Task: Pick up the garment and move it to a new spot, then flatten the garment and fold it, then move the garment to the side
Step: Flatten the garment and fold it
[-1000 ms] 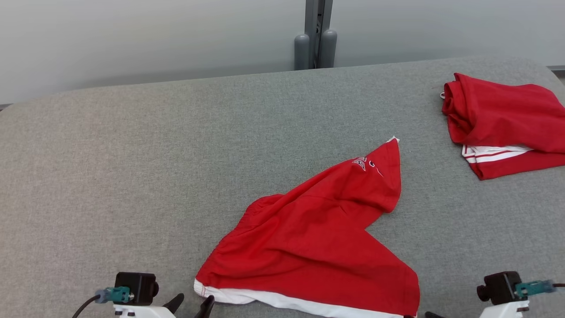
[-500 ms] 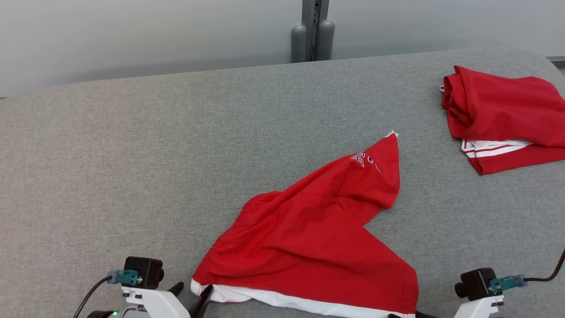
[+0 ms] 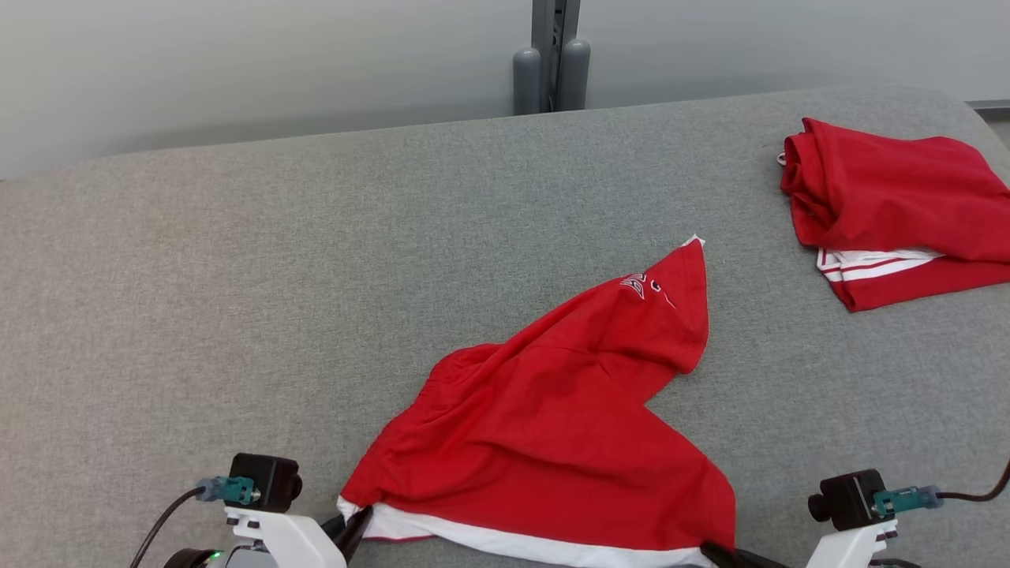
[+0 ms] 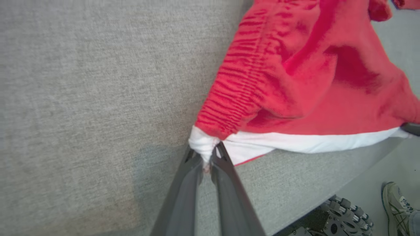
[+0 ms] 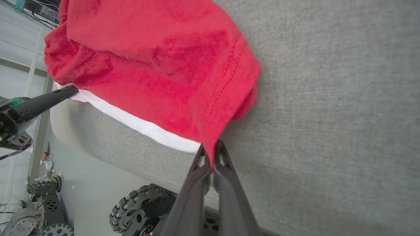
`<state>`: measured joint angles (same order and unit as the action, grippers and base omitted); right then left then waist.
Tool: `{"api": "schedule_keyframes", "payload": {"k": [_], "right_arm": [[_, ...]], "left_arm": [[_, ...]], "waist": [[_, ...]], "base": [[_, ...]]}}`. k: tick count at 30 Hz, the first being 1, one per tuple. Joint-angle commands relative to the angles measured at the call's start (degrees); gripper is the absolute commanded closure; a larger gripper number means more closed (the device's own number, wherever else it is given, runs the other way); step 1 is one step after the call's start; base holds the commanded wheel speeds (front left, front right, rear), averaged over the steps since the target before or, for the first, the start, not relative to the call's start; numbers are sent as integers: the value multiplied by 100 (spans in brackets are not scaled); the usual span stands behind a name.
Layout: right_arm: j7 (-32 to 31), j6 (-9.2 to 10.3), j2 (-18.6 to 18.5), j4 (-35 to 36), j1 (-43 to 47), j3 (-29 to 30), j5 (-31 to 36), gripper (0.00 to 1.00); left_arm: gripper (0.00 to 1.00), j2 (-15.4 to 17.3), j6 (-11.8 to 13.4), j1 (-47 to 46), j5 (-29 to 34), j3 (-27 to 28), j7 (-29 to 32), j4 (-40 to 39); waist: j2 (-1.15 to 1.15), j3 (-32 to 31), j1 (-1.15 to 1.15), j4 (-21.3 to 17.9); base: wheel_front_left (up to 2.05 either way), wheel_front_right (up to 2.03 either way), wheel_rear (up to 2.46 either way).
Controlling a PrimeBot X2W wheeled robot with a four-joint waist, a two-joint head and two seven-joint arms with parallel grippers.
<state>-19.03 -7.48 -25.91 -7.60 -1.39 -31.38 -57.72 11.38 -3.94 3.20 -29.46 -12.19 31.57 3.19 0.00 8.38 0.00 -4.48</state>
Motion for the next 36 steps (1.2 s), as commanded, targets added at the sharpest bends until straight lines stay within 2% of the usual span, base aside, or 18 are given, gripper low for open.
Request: {"api": "schedule_keyframes", "payload": {"k": [1,4,12,15,19,22,27,32,36], "right_arm": [[127,-3,-98,92,-78,-20,-94,100],[354,-4,-206,359,-57,25,-326,100],[812,-3,-811,1251,214,493,-629,100],[936,-3,-967,1586,256,647,-627,100],[1096,-3,-1078,1955,-116,777,-531,100],[1087,-3,-1090,1993,-680,770,-424,100],[1011,-4,-1112,1632,-2046,744,-373,100],[915,-3,-1083,1219,-3799,507,-578,100],[982,-3,-1141,635,-5280,188,-549,100]], "left_arm": [[100,-21,-46,28,-128,31,-21,-144],[100,21,-17,110,-229,130,-51,-469],[100,172,125,398,-341,256,161,-1588],[100,126,40,320,-448,164,223,-1926],[100,165,-25,-196,-425,185,189,-2054],[100,248,-82,-871,-297,166,237,-1800],[100,253,-194,-2610,-176,119,201,-965],[100,260,-223,-4527,115,65,193,199],[100,84,-245,-5988,152,66,126,1093]], "waist": [[0,-32,0,5],[0,-77,0,18],[0,-148,0,54],[0,-145,0,59],[0,-17,0,30],[0,178,0,-22],[0,673,0,-51],[0,1332,0,-111],[0,1874,0,-108]], "base": [[0,0,0],[0,0,0],[0,0,0],[0,0,0],[0,0,0],[0,0,0],[0,0,0],[0,0,0],[0,0,0]]}}
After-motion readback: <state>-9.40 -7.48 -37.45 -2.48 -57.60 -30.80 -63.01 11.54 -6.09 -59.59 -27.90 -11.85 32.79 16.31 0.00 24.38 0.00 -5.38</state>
